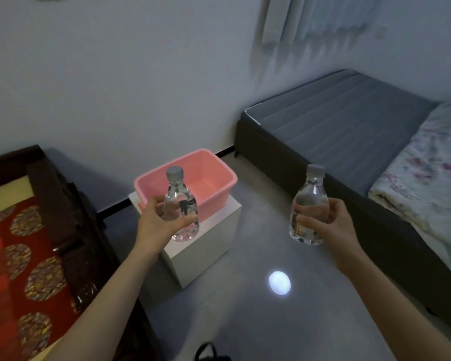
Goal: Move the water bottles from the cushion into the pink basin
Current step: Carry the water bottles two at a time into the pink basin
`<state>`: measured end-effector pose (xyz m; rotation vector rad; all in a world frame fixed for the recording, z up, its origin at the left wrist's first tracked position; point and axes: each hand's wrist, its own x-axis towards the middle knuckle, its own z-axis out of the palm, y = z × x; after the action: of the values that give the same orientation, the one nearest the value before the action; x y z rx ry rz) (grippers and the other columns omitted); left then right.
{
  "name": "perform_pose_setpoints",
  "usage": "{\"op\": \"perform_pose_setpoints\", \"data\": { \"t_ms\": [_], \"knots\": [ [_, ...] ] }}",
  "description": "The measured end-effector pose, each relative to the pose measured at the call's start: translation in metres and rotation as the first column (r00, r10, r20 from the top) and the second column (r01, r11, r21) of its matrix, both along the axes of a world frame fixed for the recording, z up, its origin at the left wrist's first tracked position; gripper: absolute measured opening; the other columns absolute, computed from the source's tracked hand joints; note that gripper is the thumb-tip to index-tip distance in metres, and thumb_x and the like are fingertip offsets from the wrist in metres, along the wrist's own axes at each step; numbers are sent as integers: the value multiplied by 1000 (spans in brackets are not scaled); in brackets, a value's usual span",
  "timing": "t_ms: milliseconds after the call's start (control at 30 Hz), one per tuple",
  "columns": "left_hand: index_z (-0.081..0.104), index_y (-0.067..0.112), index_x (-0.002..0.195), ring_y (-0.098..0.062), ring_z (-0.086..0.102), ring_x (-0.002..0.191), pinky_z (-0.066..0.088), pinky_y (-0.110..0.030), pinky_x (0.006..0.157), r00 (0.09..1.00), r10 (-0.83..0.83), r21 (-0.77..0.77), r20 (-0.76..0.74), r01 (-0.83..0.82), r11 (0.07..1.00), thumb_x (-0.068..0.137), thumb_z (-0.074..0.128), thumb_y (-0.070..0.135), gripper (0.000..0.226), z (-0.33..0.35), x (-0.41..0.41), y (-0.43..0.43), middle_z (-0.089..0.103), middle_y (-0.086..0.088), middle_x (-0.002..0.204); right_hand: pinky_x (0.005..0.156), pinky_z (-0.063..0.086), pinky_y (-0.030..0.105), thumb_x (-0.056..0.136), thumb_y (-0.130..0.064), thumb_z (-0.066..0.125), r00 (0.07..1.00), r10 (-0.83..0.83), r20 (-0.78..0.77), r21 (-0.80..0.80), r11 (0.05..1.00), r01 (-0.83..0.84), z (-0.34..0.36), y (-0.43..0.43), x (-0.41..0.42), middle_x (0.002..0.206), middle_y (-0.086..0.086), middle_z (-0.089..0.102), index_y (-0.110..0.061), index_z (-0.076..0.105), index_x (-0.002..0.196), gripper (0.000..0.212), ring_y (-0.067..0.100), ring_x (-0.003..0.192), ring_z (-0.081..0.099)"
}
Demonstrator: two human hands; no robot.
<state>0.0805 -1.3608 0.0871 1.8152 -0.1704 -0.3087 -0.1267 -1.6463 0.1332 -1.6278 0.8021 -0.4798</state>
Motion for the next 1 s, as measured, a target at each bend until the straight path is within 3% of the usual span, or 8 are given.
{"op": "perform_pose_setpoints", "data": {
  "t_ms": [133,233,367,433,633,733,867,1000],
  "knots": [
    [54,30,108,-20,67,96,55,-44,87,999,47,3,19,-47,999,32,92,52,88,-4,37,-35,68,-1,111,74,50,32,65,-12,84,996,88,0,15,996,-88,-13,-40,59,119,4,55,-24,44,119,68,21,104,59],
    [54,23,115,-22,67,96,54,-46,87,996,92,24,16,-92,995,42,94,37,84,-19,63,-56,67,-2,111,72,53,30,61,-15,87,988,154,-21,11,988,-154,-28,-68,104,115,2,58,-27,46,116,70,20,101,62],
    [53,23,112,-19,66,94,53,-35,77,988,154,39,9,-154,987,49,94,26,76,-42,113,-83,66,1,107,61,53,19,59,-18,88,967,251,-50,19,968,-250,-43,-96,175,109,-6,60,-37,48,108,67,10,91,66],
    [51,25,113,-20,65,96,53,-37,81,986,168,53,-11,-167,985,48,94,27,78,-47,131,-97,65,0,109,55,52,13,58,-18,89,947,313,-80,4,950,-313,-45,-105,207,105,-11,61,-41,48,103,65,-1,88,65],
    [49,25,116,-21,64,101,52,-43,90,963,261,54,-60,-258,965,53,93,22,77,-71,185,-131,65,0,113,61,53,15,61,-5,86,872,471,-134,18,881,-473,-54,-125,305,101,-6,63,-29,50,105,62,5,86,67],
    [45,23,115,-13,63,97,52,-33,84,948,311,59,-63,-307,950,50,92,23,80,-89,205,-141,62,6,108,61,53,15,63,-1,84,813,562,-151,63,826,-560,-74,-128,351,102,-1,63,-18,48,110,62,3,82,67],
    [39,25,114,-16,61,100,50,-26,82,911,404,84,-79,-398,914,52,91,20,81,-123,227,-154,56,3,110,61,54,17,60,2,85,760,626,-177,127,780,-613,-115,-118,408,99,-4,64,-21,48,106,63,1,77,67],
    [39,23,114,-22,60,101,52,-44,87,881,467,154,-75,-453,878,55,90,17,78,-167,249,-164,56,-3,111,69,54,23,49,-12,82,724,653,-223,162,757,-633,-168,-97,457,100,-5,65,-30,47,103,66,8,84,66]
  ]
}}
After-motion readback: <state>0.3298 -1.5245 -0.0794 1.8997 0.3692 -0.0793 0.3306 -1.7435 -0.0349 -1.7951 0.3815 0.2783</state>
